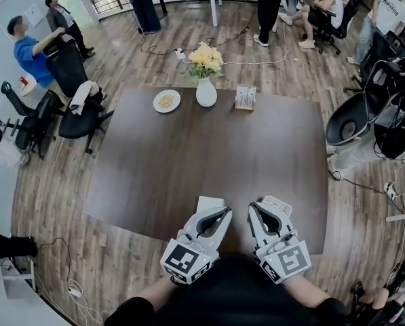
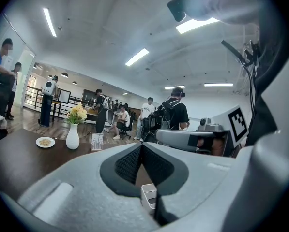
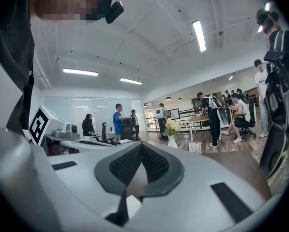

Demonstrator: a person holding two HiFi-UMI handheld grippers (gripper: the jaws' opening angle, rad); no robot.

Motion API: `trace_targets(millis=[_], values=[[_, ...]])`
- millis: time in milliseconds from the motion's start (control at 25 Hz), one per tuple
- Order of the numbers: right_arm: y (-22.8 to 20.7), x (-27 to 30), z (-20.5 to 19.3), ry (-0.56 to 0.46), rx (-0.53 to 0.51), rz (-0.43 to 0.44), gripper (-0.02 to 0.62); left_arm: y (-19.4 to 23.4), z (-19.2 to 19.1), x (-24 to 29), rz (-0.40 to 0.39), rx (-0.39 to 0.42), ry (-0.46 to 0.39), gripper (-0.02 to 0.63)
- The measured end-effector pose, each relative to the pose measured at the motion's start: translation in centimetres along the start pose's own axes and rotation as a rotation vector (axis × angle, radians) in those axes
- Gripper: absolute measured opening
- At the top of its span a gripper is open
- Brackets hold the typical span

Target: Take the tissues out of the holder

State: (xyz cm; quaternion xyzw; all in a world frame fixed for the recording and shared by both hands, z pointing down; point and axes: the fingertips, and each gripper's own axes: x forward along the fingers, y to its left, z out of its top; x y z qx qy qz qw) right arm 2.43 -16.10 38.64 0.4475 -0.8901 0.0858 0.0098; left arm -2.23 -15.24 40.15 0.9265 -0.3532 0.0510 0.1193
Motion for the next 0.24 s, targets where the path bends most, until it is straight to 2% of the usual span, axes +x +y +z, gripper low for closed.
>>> trace_targets(millis=[240], values=[[0.76, 0.21, 0.02, 0.003, -0.002, 0.001, 0.008, 0.32, 0.12, -0.72, 0.005, -0.003, -0.002, 0.006]])
